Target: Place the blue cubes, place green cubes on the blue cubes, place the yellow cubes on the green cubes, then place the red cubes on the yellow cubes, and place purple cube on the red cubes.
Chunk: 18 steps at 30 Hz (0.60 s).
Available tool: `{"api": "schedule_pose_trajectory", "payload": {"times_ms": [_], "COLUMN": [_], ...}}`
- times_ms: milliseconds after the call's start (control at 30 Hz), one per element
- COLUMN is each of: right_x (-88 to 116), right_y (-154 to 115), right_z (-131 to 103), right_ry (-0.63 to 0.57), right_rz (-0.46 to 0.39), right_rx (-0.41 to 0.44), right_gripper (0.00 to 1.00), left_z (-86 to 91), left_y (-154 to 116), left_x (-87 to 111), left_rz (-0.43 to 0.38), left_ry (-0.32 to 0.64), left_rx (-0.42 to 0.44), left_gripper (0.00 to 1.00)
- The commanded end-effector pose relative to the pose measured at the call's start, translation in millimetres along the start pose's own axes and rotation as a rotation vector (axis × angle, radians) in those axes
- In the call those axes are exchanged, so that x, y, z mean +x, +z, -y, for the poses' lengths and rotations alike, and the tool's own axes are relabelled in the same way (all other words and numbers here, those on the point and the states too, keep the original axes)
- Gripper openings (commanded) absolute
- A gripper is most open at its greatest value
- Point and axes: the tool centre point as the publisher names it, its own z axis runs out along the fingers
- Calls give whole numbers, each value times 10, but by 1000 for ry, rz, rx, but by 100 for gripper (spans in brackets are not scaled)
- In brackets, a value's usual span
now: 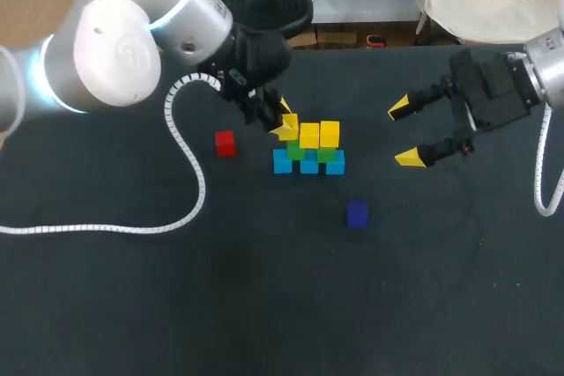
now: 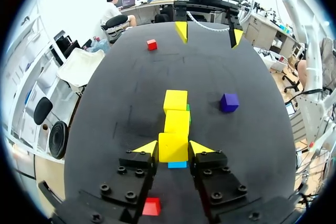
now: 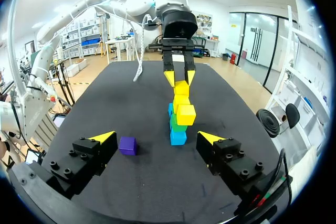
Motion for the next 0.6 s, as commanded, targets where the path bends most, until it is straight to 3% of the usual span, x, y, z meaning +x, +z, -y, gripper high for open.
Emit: {"api": "schedule_pose_trajectory", "payload": {"times_ms": [33,600], "right_x": [2,2], "right_y": [0,0], "right_z": [-3,-3], "right_ry": [-1,-1], "right_rz": [1,1], "right_rx": [1,1], "right_gripper": [100,100], "left_z": [-12,33], "left_y": [1,8], "left_x": [-9,-6], "left_rz": [-9,-4], "left_ry": [-1,-7], "left_rx": [2,3], "left_gripper": [0,0]}}
